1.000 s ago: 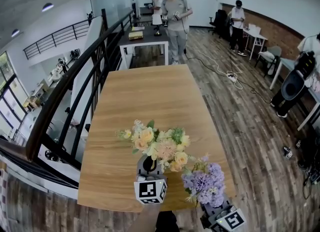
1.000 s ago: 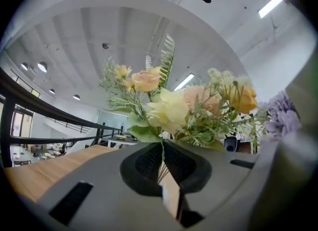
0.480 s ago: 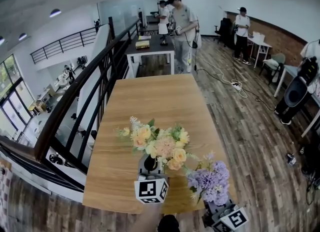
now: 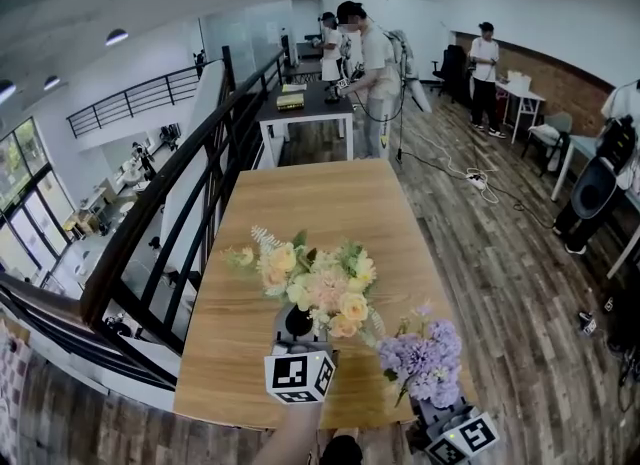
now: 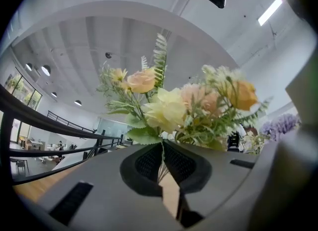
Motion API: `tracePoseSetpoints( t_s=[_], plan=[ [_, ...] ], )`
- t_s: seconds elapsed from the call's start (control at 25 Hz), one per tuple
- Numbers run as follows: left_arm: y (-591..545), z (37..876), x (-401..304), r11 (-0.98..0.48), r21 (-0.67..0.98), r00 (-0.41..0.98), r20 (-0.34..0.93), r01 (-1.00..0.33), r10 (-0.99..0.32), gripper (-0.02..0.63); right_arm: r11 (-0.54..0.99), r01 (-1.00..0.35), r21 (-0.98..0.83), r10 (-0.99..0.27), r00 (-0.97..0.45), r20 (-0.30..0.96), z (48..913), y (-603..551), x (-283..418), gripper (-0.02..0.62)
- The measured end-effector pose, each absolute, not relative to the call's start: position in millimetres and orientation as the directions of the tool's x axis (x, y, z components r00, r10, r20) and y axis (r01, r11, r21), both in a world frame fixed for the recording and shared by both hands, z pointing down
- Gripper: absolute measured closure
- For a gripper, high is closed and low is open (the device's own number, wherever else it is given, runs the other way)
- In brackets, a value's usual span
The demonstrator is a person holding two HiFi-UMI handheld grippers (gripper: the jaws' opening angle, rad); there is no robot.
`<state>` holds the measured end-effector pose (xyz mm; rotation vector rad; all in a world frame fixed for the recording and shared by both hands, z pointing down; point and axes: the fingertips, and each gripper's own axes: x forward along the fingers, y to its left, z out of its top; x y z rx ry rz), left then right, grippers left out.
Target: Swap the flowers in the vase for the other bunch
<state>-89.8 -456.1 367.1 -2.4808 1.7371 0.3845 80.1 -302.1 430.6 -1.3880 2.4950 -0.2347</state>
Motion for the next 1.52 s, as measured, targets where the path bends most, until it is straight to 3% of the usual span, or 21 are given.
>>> tracePoseSetpoints(
  t_s=[0.8, 1.52],
  plan=[
    [-450.3, 345.3, -131.6, -0.296, 0.125, 0.249, -0.297, -0.947, -0.922, 0.594, 0.565, -0.767, -0.304, -0.824, -0.542, -0.165, 424.2, -313.7, 62.5, 0.525],
    [-404.0, 375.4, -183.9, -0.193, 0.146, 0.153, -0.246, -0.970, -0.957, 0.594, 0.623, -0.709, -0.330, -0.777, -0.611, -0.153, 432.5, -316.8, 35.0, 0.525]
  ],
)
